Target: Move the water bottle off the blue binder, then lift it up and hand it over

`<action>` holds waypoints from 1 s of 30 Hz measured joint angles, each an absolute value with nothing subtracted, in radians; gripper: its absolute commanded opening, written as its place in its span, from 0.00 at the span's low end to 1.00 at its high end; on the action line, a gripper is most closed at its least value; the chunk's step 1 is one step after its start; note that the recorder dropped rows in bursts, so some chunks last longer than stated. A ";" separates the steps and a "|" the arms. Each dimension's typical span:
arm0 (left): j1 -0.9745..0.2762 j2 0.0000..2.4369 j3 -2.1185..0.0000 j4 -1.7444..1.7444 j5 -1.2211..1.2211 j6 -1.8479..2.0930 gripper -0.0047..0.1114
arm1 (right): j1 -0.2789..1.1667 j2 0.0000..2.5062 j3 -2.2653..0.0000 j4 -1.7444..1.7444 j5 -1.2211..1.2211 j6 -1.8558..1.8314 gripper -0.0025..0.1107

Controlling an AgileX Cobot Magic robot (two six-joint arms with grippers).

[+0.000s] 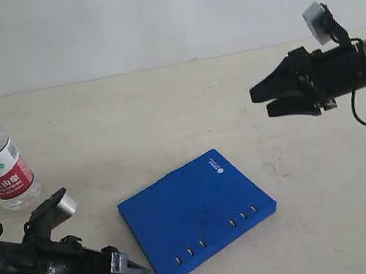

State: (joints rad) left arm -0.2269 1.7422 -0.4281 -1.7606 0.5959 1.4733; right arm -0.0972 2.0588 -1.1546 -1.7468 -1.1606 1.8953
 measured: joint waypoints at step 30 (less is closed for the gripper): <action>-0.227 1.757 -0.572 -1.746 0.637 1.457 0.50 | -0.010 2.141 -0.908 -1.724 -1.163 2.003 0.55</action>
